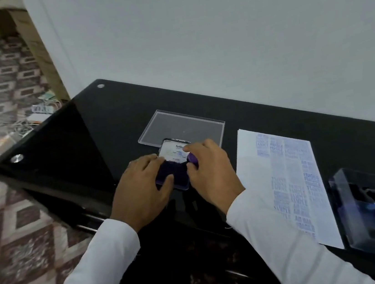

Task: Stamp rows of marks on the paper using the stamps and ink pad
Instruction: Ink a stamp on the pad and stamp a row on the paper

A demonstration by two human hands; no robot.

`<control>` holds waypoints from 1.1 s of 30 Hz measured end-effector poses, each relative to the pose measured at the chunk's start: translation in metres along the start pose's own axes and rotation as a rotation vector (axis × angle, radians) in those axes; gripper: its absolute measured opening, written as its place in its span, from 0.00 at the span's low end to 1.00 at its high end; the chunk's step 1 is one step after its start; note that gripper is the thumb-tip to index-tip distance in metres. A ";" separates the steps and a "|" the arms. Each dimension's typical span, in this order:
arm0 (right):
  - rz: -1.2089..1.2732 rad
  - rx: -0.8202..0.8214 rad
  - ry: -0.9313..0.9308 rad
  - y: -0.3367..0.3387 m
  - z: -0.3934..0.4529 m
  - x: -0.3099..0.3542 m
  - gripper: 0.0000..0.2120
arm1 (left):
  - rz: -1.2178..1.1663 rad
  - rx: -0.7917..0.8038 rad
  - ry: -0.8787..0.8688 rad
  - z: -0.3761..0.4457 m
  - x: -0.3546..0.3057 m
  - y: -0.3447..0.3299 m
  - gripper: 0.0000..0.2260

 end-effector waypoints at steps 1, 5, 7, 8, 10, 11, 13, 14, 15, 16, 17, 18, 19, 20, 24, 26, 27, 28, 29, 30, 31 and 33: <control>-0.004 0.015 0.003 -0.003 0.002 0.003 0.17 | -0.001 0.003 0.007 -0.001 0.006 -0.002 0.24; -0.008 0.048 0.028 -0.011 0.009 0.011 0.14 | -0.036 0.042 0.033 -0.002 0.029 -0.013 0.29; -0.012 0.049 0.036 -0.013 0.012 0.013 0.14 | -0.035 0.079 0.032 -0.002 0.039 -0.018 0.32; -0.014 0.051 0.035 -0.014 0.015 0.014 0.14 | -0.035 0.090 0.023 -0.002 0.043 -0.020 0.32; -0.028 0.054 0.034 -0.016 0.018 0.015 0.14 | -0.034 0.099 0.001 -0.002 0.049 -0.023 0.32; -0.042 0.055 0.035 -0.017 0.019 0.016 0.14 | -0.030 0.103 -0.007 -0.002 0.051 -0.024 0.32; -0.064 0.053 0.041 -0.018 0.022 0.018 0.16 | -0.031 0.108 -0.011 -0.002 0.055 -0.027 0.32; -0.067 0.053 0.047 -0.018 0.023 0.018 0.16 | -0.034 0.107 -0.011 -0.002 0.056 -0.029 0.32; -0.070 0.058 0.052 -0.019 0.024 0.019 0.16 | -0.031 0.107 -0.010 -0.003 0.057 -0.030 0.32; -0.076 0.068 0.055 -0.019 0.024 0.020 0.15 | -0.023 0.109 -0.011 -0.003 0.058 -0.032 0.33; -0.087 0.082 0.059 -0.020 0.025 0.021 0.15 | -0.006 0.111 -0.015 -0.003 0.058 -0.033 0.34; -0.098 0.094 0.064 -0.021 0.027 0.021 0.14 | 0.011 0.115 -0.020 -0.003 0.058 -0.034 0.35; -0.108 0.104 0.067 -0.023 0.028 0.022 0.14 | 0.026 0.117 -0.026 -0.004 0.058 -0.035 0.35; -0.114 0.110 0.067 -0.025 0.029 0.022 0.15 | 0.036 0.114 -0.030 -0.003 0.058 -0.036 0.34; -0.124 0.119 0.070 -0.035 0.031 0.019 0.14 | 0.051 0.108 -0.043 -0.005 0.057 -0.036 0.33; -0.124 0.120 0.076 -0.039 0.029 0.017 0.13 | 0.059 0.103 -0.052 -0.005 0.057 -0.036 0.33; -0.128 0.118 0.080 -0.040 0.029 0.017 0.13 | 0.062 0.100 -0.054 -0.006 0.056 -0.036 0.32; -0.134 0.117 0.085 -0.041 0.029 0.017 0.12 | 0.067 0.098 -0.053 -0.006 0.057 -0.036 0.32; -0.144 0.118 0.088 -0.041 0.030 0.017 0.12 | 0.073 0.098 -0.054 -0.006 0.057 -0.037 0.32; -0.155 0.122 0.091 -0.041 0.030 0.018 0.12 | 0.081 0.099 -0.055 -0.006 0.057 -0.038 0.31; -0.163 0.130 0.095 -0.041 0.031 0.018 0.12 | 0.090 0.101 -0.053 -0.006 0.058 -0.039 0.31; -0.179 0.142 0.102 -0.041 0.032 0.019 0.13 | 0.098 0.107 -0.052 -0.006 0.059 -0.040 0.32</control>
Point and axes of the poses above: each hand's wrist, its own z-axis towards the middle knuckle, its own y-axis out of the back of the hand, x = y × z, the point moved 5 cm from there along z, towards the middle knuckle, and after that the axes turned 10 degrees about -y, right-handed, at the moved point
